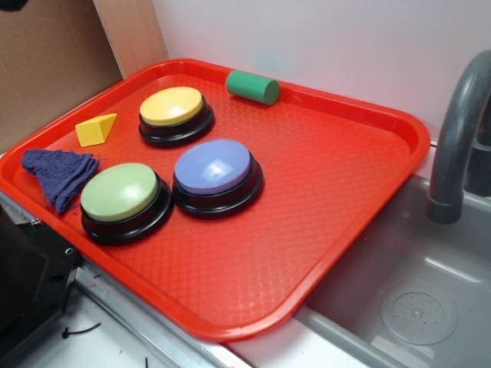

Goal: Push the purple button.

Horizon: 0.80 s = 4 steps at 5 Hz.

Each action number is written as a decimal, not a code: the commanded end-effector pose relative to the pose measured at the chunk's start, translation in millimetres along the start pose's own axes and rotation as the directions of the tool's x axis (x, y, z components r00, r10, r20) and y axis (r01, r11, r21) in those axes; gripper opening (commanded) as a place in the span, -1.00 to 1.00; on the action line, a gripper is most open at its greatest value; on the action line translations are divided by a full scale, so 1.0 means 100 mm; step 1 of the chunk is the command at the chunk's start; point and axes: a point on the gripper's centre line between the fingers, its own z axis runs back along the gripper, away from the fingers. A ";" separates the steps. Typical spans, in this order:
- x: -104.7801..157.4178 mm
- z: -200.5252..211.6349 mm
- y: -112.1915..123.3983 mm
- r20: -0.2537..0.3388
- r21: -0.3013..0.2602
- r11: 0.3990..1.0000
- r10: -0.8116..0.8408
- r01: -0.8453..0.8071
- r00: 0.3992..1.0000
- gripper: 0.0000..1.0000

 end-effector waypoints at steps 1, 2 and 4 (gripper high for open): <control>0.00 0.00 0.00 0.000 0.000 1.000 0.000 0.000 1.000 1.00; 0.45 -0.54 -0.13 -0.043 0.050 0.998 -0.031 0.033 0.999 1.00; 0.85 -1.55 -0.52 -0.012 0.053 0.979 -0.197 0.197 0.980 1.00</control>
